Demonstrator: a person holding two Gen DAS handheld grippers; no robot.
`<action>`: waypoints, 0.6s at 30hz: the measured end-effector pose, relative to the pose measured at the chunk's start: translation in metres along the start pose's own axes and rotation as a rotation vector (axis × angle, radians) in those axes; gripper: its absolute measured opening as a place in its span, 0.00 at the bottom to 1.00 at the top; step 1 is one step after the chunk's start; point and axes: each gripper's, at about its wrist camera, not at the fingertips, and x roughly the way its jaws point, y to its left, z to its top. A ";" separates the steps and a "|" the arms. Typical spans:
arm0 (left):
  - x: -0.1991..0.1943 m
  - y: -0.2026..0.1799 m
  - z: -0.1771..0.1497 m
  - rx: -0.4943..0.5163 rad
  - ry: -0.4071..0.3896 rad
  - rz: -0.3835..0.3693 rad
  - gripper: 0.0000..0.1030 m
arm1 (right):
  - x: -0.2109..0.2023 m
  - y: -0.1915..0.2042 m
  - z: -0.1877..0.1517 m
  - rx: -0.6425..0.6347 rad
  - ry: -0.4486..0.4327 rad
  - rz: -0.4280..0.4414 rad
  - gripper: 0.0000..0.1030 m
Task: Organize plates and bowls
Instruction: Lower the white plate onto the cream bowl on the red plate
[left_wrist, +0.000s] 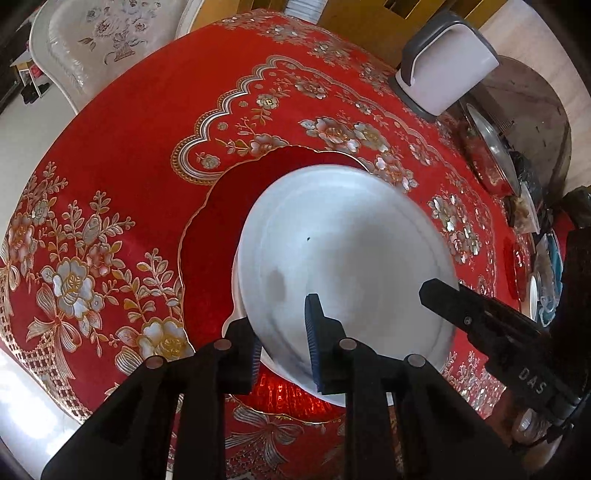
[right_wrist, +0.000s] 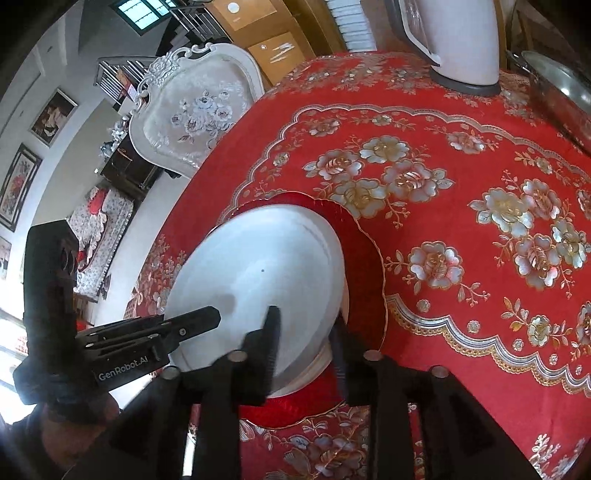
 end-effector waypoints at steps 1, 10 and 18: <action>-0.001 0.000 0.000 -0.001 -0.001 -0.001 0.20 | -0.001 0.000 0.000 -0.002 -0.002 -0.002 0.32; -0.006 0.004 -0.001 -0.018 -0.012 0.000 0.20 | -0.006 -0.006 -0.003 0.015 -0.016 -0.015 0.34; -0.012 0.006 -0.005 -0.030 -0.030 0.016 0.20 | -0.008 -0.008 -0.006 0.018 -0.019 -0.013 0.35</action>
